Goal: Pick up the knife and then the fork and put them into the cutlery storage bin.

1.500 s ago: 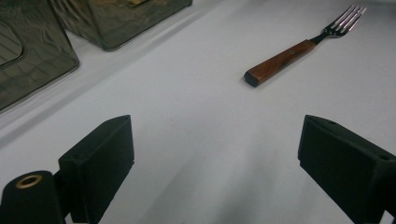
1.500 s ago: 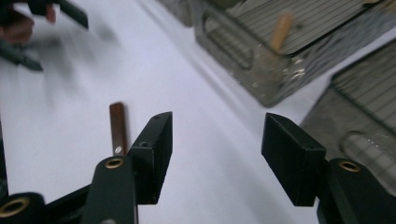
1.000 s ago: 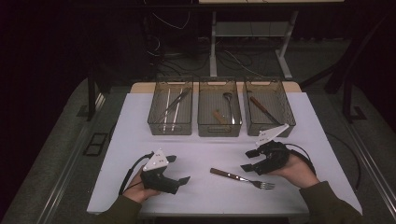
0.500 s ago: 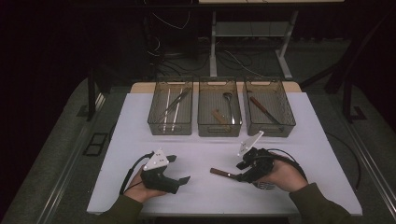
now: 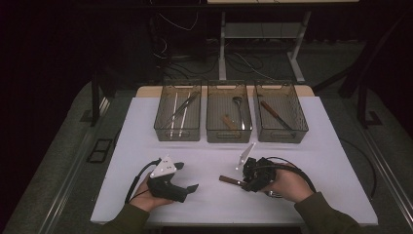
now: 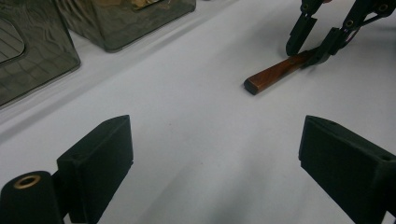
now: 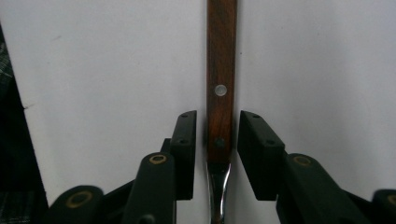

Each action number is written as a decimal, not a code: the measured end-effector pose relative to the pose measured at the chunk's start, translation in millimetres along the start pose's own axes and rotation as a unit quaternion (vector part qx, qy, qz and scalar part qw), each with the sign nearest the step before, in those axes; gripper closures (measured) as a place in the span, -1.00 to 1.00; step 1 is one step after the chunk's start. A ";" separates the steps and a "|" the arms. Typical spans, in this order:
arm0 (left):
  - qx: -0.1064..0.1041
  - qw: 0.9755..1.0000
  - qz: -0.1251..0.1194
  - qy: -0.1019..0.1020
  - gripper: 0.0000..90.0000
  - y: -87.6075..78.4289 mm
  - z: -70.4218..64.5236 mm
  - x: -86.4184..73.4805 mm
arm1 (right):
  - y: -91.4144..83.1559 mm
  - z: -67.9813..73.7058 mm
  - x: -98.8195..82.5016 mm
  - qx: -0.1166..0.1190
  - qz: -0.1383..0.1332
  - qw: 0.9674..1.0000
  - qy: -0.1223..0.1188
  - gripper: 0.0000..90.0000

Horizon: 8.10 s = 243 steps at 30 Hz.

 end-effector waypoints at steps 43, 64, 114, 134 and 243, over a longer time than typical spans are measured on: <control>-0.002 1.000 0.001 -0.005 -0.80 0.2 -2.3 -0.3 | -45.4 -39.3 1.3 0.023 -0.139 0.981 0.131 0.72; -0.002 1.000 0.000 0.001 -0.79 0.8 -1.5 -0.3 | -93.3 -71.9 0.2 -0.053 -0.292 0.937 0.186 0.72; -0.002 1.000 -0.002 0.000 -0.79 0.7 -0.8 0.2 | -164.0 -234.0 -9.0 -0.244 -0.348 0.858 0.287 0.72; -0.002 1.000 -0.003 0.003 -0.78 1.0 -1.2 0.4 | -95.9 -248.5 -35.6 -0.235 -0.245 0.890 0.306 0.71; 0.007 1.000 0.001 0.005 -0.75 -1.3 3.6 0.3 | -63.4 -32.8 -85.5 -0.133 -0.346 0.910 0.189 -0.68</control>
Point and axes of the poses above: each handheld gripper's, and its own axes: y roughly forward along the jaws, x roughly out of its top, z roughly to its left, the point moved 8 cm from there along y, roughly forward along the jaws, and after that the axes turned 10 degrees about -z, right-handed, at the moved point
